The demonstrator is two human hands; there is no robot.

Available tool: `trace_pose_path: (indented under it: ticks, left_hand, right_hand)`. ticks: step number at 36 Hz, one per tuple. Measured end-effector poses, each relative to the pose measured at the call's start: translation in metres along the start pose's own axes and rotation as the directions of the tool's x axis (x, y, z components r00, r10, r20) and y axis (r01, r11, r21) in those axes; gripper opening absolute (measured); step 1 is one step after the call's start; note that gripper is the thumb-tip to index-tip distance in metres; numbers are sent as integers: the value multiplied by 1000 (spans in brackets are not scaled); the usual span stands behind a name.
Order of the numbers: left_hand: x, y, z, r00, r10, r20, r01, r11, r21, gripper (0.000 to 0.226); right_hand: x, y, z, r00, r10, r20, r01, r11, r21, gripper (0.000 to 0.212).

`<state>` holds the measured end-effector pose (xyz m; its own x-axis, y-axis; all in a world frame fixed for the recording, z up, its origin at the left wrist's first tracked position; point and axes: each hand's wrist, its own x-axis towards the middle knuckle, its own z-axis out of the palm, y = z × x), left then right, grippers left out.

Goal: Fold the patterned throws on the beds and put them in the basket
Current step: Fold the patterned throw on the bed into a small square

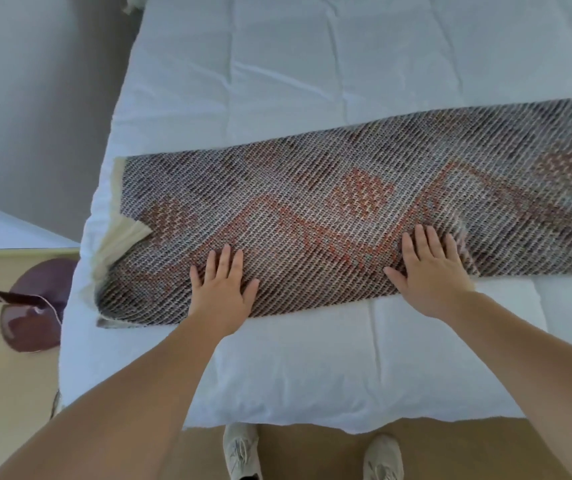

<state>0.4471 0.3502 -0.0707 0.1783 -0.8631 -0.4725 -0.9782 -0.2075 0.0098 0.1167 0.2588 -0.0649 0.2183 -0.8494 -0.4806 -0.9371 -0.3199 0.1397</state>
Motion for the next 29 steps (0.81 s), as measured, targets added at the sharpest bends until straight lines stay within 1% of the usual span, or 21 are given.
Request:
trace_pose_path:
  ticks: [3, 6, 9, 11, 13, 16, 18, 19, 22, 25, 28, 29]
  left_hand:
    - [2, -29, 2, 1000, -7, -28, 8, 1000, 25, 69]
    - [4, -55, 1, 998, -29, -54, 30, 999, 22, 69]
    - [5, -82, 0, 995, -33, -94, 38, 998, 54, 70]
    - [5, -104, -1, 989, -67, -131, 76, 995, 62, 70]
    - [4, -126, -3, 978, -134, -161, 142, 989, 38, 69]
    - [1, -157, -4, 961, -252, -117, 246, 967, -62, 68]
    - [-2, -178, -1, 948, -314, -53, 305, 943, -136, 72]
    - [-3, -187, 1, 946, -322, -26, 313, 933, -176, 75]
    - [-1, -205, 6, 957, -289, -7, 269, 901, -340, 86]
    - [7, -206, -4, 951, -303, -57, 242, 847, -473, 94]
    - [16, -197, -19, 936, -348, -56, 242, 750, -616, 93]
    - [19, -194, -22, 931, -360, -59, 248, 743, -621, 92]
  right_hand:
    - [5, -44, -2, 997, -80, -9, 81, 996, 34, 81]
    - [12, -89, -7, 988, -146, -50, 148, 988, 39, 83]
    - [20, -134, -16, 976, -202, -84, 206, 977, 49, 83]
    - [26, -165, -25, 965, -250, -83, 255, 966, 52, 82]
    - [32, -194, -33, 951, -299, -80, 303, 952, 36, 82]
    - [39, -238, -44, 933, -353, -74, 355, 935, 22, 83]
    - [44, -267, -50, 924, -377, -70, 379, 925, 22, 83]
    - [47, -280, -53, 920, -387, -68, 389, 921, 18, 83]
    - [51, -315, -58, 907, -415, -75, 416, 909, -2, 82]
    - [53, -337, -63, 898, -431, -86, 431, 902, -17, 81]
    - [54, -335, -61, 897, -434, -87, 433, 901, -33, 79]
    - [54, -329, -59, 897, -434, -86, 432, 901, -39, 79]
